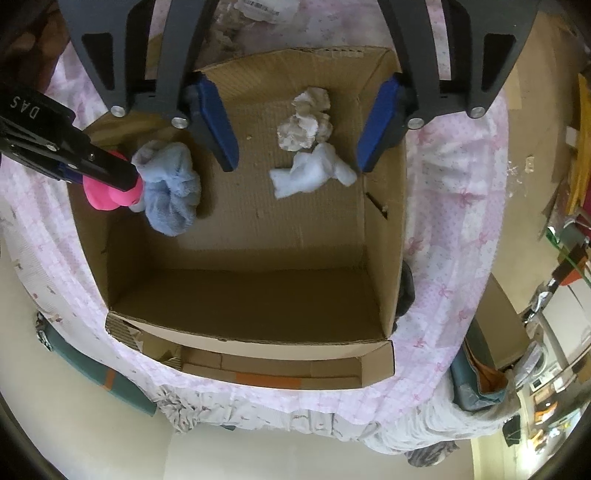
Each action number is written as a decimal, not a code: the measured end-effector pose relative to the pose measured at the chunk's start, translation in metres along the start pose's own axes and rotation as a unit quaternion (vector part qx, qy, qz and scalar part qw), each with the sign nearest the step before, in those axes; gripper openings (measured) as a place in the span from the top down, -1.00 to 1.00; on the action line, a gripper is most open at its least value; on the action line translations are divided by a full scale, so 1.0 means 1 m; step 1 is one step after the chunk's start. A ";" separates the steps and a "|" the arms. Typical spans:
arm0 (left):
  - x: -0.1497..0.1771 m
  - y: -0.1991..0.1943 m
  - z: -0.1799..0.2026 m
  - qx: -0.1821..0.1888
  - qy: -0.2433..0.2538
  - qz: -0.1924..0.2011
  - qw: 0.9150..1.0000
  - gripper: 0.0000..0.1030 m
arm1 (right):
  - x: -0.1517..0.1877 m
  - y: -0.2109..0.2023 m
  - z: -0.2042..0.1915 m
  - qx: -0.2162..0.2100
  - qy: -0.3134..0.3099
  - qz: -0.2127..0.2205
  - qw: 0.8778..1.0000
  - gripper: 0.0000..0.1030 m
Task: Organize soft objects
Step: 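Open both grippers to release the pink toy and white sock in the box, then withdraw both grippers from the box toward the remaining items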
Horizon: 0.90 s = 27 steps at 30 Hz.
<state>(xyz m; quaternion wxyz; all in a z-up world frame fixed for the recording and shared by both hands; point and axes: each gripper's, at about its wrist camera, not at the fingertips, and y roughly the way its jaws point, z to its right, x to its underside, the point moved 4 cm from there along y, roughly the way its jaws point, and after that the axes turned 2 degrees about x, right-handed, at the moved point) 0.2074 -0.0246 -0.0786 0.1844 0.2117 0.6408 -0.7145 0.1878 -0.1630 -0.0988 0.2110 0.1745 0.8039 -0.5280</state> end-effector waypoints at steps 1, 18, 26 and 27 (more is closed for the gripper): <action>0.000 0.000 0.000 0.000 0.000 0.000 1.000 -0.26 | 0.000 0.000 0.000 -0.002 0.001 0.001 1.000 0.10; 0.001 -0.034 0.001 0.001 0.001 0.038 0.999 -0.28 | -0.004 -0.037 -0.009 -0.015 -0.005 0.067 0.998 -0.96; 0.011 -0.065 -0.004 -0.028 0.000 0.069 0.997 -0.28 | 0.008 -0.061 -0.001 0.013 0.011 0.086 0.996 -1.00; 0.013 -0.067 -0.005 -0.031 -0.002 0.071 0.997 -0.28 | 0.012 -0.064 0.001 0.016 0.015 0.088 0.996 -1.00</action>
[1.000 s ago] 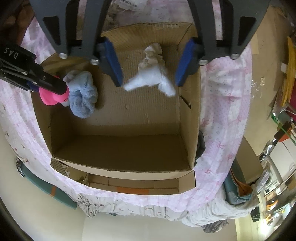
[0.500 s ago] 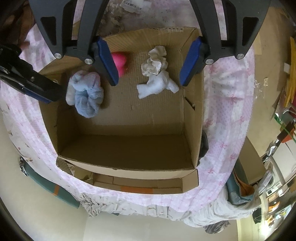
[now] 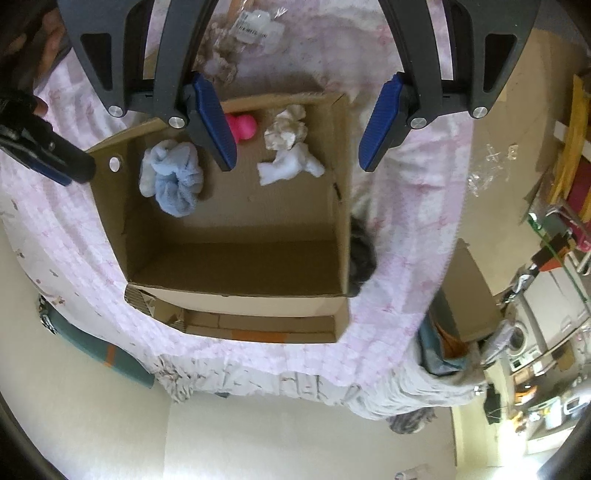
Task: Organize soft objects
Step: 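Withdraw both grippers from the box toward the remaining items, then grasp the clear plastic bag with the left gripper while the right moves toward the tan pad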
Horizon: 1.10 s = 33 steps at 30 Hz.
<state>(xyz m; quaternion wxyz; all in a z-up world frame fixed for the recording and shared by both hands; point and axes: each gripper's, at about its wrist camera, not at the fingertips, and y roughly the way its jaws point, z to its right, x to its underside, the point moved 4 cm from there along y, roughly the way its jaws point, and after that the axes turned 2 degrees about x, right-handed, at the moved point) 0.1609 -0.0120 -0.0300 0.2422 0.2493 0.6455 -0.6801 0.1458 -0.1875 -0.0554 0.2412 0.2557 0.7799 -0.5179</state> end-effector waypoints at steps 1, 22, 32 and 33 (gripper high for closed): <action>0.002 -0.004 -0.002 0.001 -0.004 0.001 1.000 -0.28 | 0.003 -0.003 0.001 0.004 0.000 0.001 1.000 -1.00; 0.062 -0.017 -0.043 -0.023 -0.103 -0.037 0.994 -0.39 | 0.062 -0.040 0.007 0.059 -0.010 -0.022 0.998 -1.00; 0.103 0.032 -0.029 0.013 -0.106 -0.171 0.980 -0.39 | 0.068 -0.018 0.036 0.078 0.052 -0.065 0.993 -1.00; 0.108 0.037 -0.021 0.030 -0.101 -0.183 0.977 -0.39 | 0.069 -0.016 0.035 0.076 0.053 -0.068 0.993 -1.00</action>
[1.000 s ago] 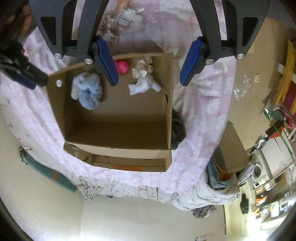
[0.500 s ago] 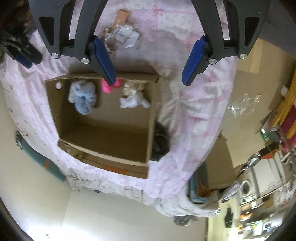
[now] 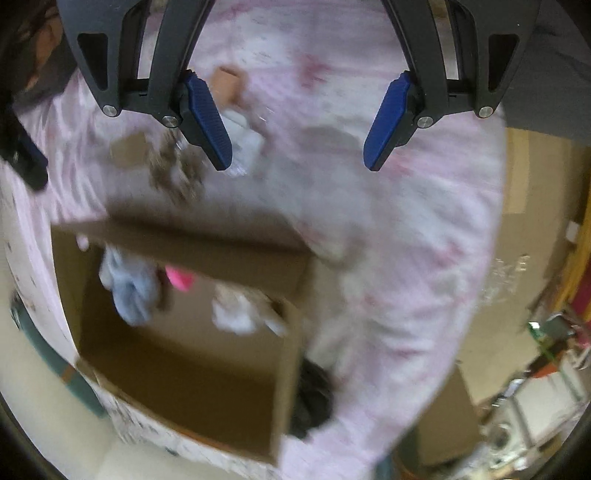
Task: Organize soft objects
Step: 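Grasp the clear plastic bag with the left gripper while the right moves toward the tan pad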
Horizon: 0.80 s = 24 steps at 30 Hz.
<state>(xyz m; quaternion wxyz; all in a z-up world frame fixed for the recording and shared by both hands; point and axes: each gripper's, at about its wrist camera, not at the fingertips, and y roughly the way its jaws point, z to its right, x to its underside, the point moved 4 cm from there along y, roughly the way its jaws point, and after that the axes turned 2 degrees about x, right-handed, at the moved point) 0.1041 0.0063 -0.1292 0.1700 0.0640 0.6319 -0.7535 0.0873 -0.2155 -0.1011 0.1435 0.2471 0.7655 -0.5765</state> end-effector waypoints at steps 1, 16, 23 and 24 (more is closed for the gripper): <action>0.003 0.006 0.006 0.011 0.006 -0.010 1.000 -0.39 | 0.000 0.001 -0.001 -0.002 0.001 -0.002 1.000 -1.00; 0.022 0.048 0.041 0.012 0.070 -0.062 0.996 -0.21 | 0.005 0.018 -0.011 -0.016 -0.003 -0.035 0.999 -1.00; 0.012 0.047 0.029 0.024 0.056 -0.067 0.996 0.31 | 0.007 0.023 -0.012 -0.019 0.000 -0.048 0.999 -1.00; 0.011 0.045 0.027 0.029 0.053 -0.067 0.996 0.46 | 0.007 0.023 -0.012 -0.019 0.002 -0.048 0.999 -1.00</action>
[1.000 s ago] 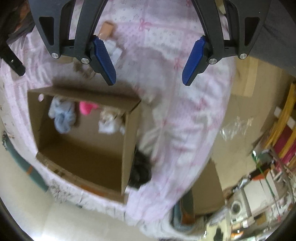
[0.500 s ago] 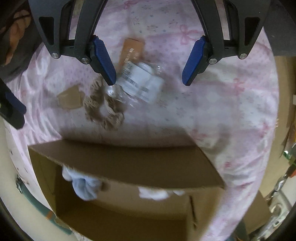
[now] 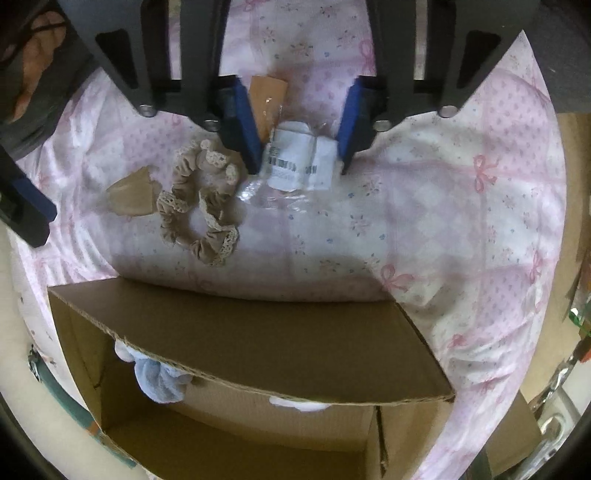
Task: Organize soft objects
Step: 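Grasp the clear plastic bag with the left gripper while the right moves toward the tan pad, then grasp the tan translucent pad with the right gripper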
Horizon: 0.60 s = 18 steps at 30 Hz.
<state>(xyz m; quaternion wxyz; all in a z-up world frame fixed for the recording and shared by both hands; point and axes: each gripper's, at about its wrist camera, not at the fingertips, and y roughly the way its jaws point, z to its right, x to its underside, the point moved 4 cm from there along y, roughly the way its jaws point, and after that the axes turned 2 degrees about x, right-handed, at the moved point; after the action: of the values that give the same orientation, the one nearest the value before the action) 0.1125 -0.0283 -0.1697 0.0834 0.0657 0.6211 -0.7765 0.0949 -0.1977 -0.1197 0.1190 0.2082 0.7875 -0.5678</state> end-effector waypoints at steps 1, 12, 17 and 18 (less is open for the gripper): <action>0.000 -0.001 -0.003 0.008 -0.004 -0.001 1.000 0.53 | 0.000 0.000 0.000 0.000 0.001 0.000 1.000 -1.00; 0.000 -0.041 -0.014 -0.010 -0.019 0.039 0.999 0.91 | 0.002 0.007 0.003 0.002 0.006 -0.015 1.000 -1.00; -0.001 -0.044 -0.020 0.003 -0.030 0.030 0.999 0.91 | 0.008 0.020 -0.002 0.016 -0.010 -0.042 0.999 -1.00; -0.002 -0.046 -0.021 0.003 -0.031 0.032 0.999 0.91 | 0.009 0.024 -0.005 0.019 -0.018 -0.050 0.998 -1.00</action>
<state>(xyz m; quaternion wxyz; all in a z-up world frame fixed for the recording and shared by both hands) 0.1050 0.0021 -0.1299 0.1275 0.0619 0.6135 -0.7769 0.0983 -0.1844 -0.1423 0.1006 0.1609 0.7836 -0.5915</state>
